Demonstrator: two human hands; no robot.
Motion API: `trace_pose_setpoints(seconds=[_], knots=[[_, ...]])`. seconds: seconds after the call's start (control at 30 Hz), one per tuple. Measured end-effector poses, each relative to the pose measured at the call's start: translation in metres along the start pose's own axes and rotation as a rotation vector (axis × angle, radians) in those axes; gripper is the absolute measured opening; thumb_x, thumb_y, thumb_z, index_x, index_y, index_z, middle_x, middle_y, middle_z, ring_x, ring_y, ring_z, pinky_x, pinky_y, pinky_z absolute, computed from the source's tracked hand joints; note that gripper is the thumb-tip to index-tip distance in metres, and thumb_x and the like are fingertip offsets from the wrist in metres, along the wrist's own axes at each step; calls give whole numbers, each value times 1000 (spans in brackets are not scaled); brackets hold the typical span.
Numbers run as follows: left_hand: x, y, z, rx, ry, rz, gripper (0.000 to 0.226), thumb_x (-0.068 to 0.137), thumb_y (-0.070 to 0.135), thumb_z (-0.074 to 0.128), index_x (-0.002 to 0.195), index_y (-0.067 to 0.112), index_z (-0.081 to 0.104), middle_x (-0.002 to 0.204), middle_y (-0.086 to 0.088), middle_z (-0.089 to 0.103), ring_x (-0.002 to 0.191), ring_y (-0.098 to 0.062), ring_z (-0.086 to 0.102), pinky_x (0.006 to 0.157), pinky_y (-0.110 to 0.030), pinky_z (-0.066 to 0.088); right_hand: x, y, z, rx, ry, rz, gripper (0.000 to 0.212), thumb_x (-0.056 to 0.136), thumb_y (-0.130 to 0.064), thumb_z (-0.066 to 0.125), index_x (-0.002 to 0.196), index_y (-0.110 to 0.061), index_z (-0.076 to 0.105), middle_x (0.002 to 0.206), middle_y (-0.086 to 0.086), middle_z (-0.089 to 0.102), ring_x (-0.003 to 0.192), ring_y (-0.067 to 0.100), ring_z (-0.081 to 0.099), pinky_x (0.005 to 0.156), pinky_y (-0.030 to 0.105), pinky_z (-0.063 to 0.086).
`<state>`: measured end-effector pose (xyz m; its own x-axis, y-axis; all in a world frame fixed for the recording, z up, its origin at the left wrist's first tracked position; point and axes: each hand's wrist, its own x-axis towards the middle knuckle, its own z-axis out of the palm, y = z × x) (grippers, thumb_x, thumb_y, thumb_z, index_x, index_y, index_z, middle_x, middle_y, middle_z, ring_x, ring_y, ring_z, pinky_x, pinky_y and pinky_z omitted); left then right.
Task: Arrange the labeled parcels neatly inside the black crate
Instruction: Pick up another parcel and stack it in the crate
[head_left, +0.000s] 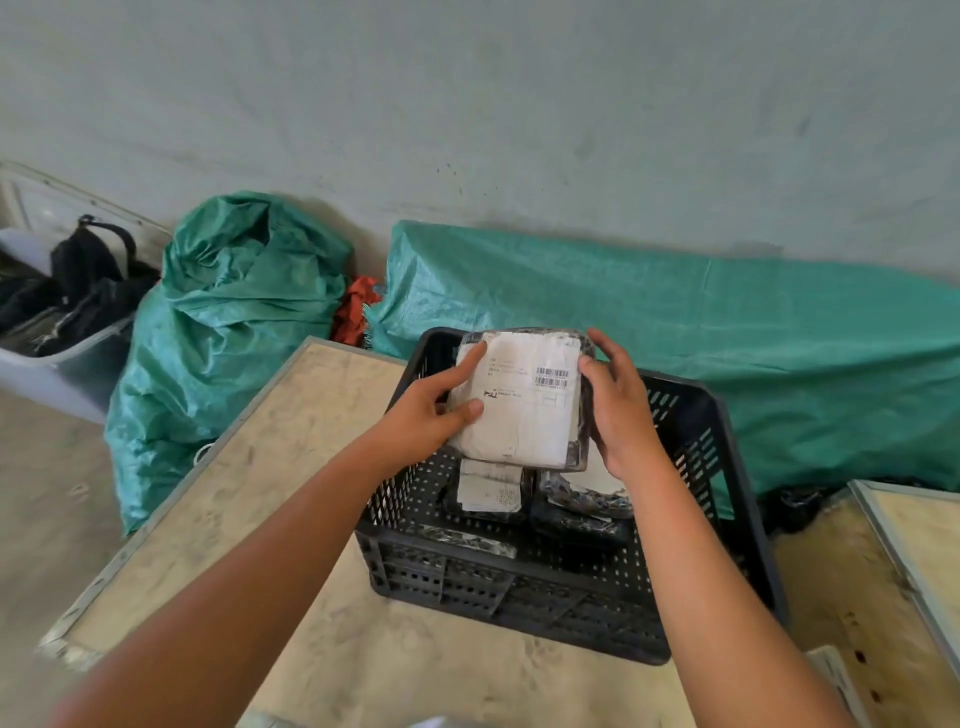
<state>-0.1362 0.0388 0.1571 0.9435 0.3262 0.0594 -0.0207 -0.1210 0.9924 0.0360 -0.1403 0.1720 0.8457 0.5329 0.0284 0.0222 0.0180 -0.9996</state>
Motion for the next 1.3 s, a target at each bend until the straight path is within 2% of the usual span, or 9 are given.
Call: trace_pose_setpoints(seconds=[0.13, 0.23, 0.33, 0.53, 0.63, 0.83, 0.97, 1.07, 1.3], knots=[[17, -28, -4, 93, 78, -62, 61, 99, 19, 65, 136, 63, 45, 146, 23, 51, 133, 0, 50, 109, -26, 44, 6, 29, -4, -225, -140, 72, 70, 88, -46, 76, 148, -52, 41, 161, -6, 39, 140, 16, 45, 109, 49, 47], [36, -47, -2, 115, 122, -144, 60, 100, 17, 63, 150, 41, 42, 142, 11, 54, 123, -3, 57, 87, -7, 49, 16, 47, -7, -348, -205, 149, 84, 87, -35, 81, 154, -48, 33, 165, -9, 29, 148, 17, 30, 113, 45, 41], [56, -66, 3, 231, 85, -237, 64, 102, 17, 59, 158, 33, 31, 141, 9, 50, 101, 7, 56, 71, -3, 49, 29, 62, -2, -461, -221, 160, 98, 85, -20, 84, 160, -36, 24, 164, -7, 31, 142, 12, 34, 101, 28, 38], [86, -95, 11, 379, -3, -416, 73, 107, 14, 46, 161, 40, 5, 132, -3, 54, 93, -15, 62, 67, -21, 55, 52, 91, 21, -653, -252, 192, 97, 84, -8, 81, 159, -16, 20, 147, 6, 51, 132, 26, 52, 92, 27, 42], [83, -117, 16, 438, 11, -436, 77, 106, 13, 47, 160, 44, 3, 128, -8, 61, 82, -13, 60, 58, -20, 49, 56, 105, 29, -725, -235, 180, 98, 83, -6, 82, 157, -13, 19, 140, 10, 56, 123, 26, 57, 88, 26, 44], [85, -152, 17, 574, -36, -497, 87, 103, 15, 52, 157, 49, -7, 136, -13, 52, 101, -25, 63, 81, -38, 59, 60, 141, 37, -810, -271, 268, 99, 85, -5, 80, 157, -14, 13, 130, 14, 62, 114, 29, 62, 85, 33, 51], [80, -169, 15, 540, -251, -584, 115, 93, 15, 71, 155, 43, -23, 163, -12, 24, 130, -27, 51, 108, -41, 47, 72, 151, 39, -929, -318, 321, 99, 82, -9, 84, 158, -15, 21, 129, 13, 62, 114, 30, 61, 81, 33, 46], [81, -177, 13, 500, -218, -613, 119, 89, 14, 76, 156, 42, -17, 162, -9, 29, 133, -25, 49, 111, -42, 44, 77, 156, 40, -974, -347, 346, 98, 81, -13, 85, 158, -16, 24, 132, 12, 62, 117, 30, 60, 84, 32, 45], [79, -185, 14, 557, -263, -619, 128, 81, 14, 83, 158, 39, -16, 169, -9, -16, 151, -33, 23, 120, -42, 30, 79, 157, 42, -1179, -498, 448, 129, 78, -22, 88, 163, -12, -8, 133, 13, 60, 113, 29, 62, 87, 34, 52]])
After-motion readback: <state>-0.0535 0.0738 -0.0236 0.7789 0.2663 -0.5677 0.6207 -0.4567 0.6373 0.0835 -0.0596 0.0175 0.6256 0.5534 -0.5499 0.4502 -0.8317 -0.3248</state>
